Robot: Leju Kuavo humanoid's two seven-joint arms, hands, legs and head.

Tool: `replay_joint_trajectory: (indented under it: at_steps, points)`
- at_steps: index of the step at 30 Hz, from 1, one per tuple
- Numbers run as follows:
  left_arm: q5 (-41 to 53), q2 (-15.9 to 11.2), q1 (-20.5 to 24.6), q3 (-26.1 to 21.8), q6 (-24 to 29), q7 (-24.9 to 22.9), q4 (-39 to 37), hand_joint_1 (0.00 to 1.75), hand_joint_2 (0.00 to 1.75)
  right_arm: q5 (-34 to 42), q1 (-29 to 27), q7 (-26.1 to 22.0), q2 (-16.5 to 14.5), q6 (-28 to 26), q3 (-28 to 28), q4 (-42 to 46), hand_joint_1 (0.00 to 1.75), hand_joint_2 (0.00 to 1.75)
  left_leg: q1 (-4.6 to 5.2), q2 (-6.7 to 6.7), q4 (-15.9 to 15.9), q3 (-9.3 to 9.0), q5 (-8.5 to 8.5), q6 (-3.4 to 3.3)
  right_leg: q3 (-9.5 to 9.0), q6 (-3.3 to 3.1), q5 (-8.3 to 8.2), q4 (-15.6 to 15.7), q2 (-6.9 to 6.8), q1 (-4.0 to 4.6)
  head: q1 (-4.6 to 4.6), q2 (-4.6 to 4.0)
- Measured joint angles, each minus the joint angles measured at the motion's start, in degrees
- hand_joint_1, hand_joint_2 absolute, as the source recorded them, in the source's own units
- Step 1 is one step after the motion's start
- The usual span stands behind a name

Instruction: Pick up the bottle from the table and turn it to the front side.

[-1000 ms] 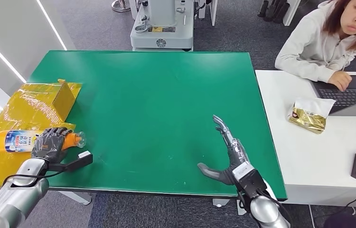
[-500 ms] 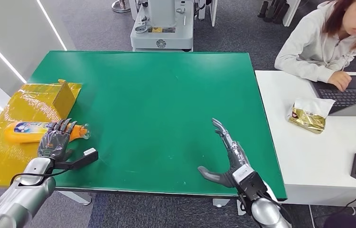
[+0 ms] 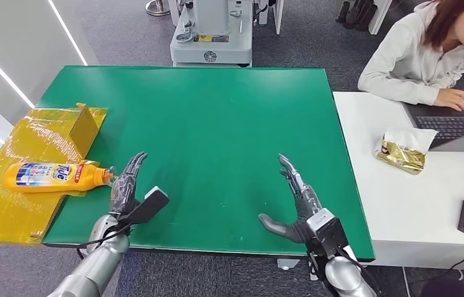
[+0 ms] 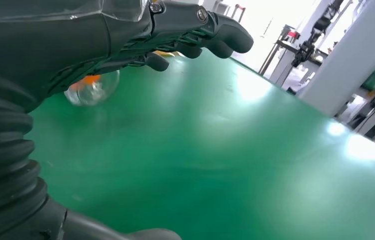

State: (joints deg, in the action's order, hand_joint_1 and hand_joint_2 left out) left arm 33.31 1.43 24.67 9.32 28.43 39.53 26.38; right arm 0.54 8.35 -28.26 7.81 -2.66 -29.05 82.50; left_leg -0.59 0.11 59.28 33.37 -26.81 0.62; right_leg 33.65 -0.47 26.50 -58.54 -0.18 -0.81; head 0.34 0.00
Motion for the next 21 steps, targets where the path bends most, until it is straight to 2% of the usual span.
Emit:
replay_joint_trajectory:
  at_steps: [3,8,15,21]
  points:
    - [-6.94,3.34,-2.69,2.21,1.29,0.08,8.42,0.0,1.75,-0.16,-0.53,-0.18,-1.08,-0.53,0.18,-0.49,0.0,1.75,-0.02,-0.03,0.01,0.04,0.0,0.0,0.05,0.0,0.0,0.0,-0.02,0.01,-0.01,0.0]
    - [-15.53,6.4,-6.43,9.04,1.29,-0.45,23.59,0.0,1.75,-0.32,-2.62,-0.97,-3.47,-1.36,1.42,-0.65,0.0,1.75,-0.03,-0.04,-0.02,0.09,-0.01,0.0,0.08,0.01,0.01,0.0,-0.05,0.02,-0.01,0.0]
    - [-24.92,7.51,-10.63,15.84,-7.32,-1.74,37.86,0.0,1.75,-2.19,-7.77,-2.34,-7.22,-4.16,4.67,2.92,0.0,1.75,-0.04,-0.05,-0.04,0.11,-0.01,-0.01,0.1,0.01,0.02,0.0,-0.07,0.03,-0.01,0.0]
    - [-26.01,7.49,-12.41,17.74,-9.27,-2.53,43.32,0.0,1.75,-3.78,-10.69,-2.52,-8.96,-5.42,6.74,7.15,0.0,1.75,-0.03,-0.04,-0.04,0.11,0.0,-0.01,0.09,0.01,0.02,0.0,-0.06,0.04,-0.01,0.0]
